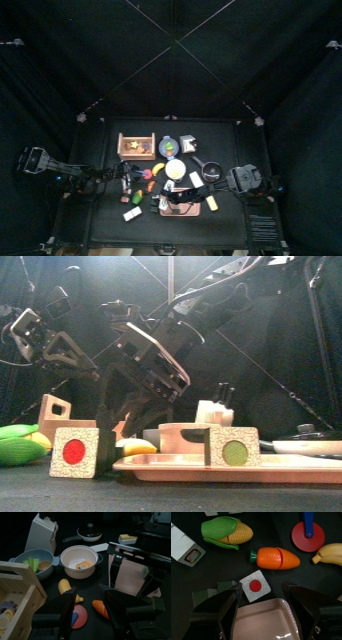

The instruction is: Place sushi piece to left of plate

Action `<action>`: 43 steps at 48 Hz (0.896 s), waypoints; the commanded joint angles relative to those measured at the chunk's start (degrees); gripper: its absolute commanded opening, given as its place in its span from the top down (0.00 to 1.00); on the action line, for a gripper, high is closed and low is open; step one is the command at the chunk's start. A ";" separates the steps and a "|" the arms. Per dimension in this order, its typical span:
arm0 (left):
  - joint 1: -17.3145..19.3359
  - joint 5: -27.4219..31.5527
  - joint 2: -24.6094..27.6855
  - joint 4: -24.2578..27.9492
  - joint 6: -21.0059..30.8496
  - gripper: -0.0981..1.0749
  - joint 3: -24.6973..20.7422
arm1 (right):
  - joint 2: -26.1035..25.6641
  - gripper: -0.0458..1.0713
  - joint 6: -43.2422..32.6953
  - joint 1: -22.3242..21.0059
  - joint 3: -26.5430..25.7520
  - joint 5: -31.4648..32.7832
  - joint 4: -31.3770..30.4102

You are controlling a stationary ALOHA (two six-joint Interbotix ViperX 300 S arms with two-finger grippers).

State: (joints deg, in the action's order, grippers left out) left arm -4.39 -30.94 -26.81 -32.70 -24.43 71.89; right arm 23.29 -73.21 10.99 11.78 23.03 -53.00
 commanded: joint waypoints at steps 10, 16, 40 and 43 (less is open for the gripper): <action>0.00 -0.18 -0.09 0.00 -0.09 0.23 -0.62 | -1.49 0.09 0.00 -0.35 -1.32 1.05 -0.26; 0.00 -0.18 0.00 0.00 -0.09 0.23 -0.70 | -1.58 0.09 0.00 -0.35 -1.05 1.14 -0.26; 0.00 -0.18 0.00 0.00 -0.09 0.23 -0.70 | -2.20 0.09 0.00 -0.35 -0.26 3.43 0.18; 0.00 -0.18 -0.09 0.00 -0.09 0.23 -0.70 | -3.08 0.09 0.00 -0.18 0.18 3.69 0.26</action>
State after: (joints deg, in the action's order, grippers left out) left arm -4.39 -30.94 -26.81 -32.70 -24.43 71.89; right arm 23.29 -73.30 10.99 12.13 26.37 -52.82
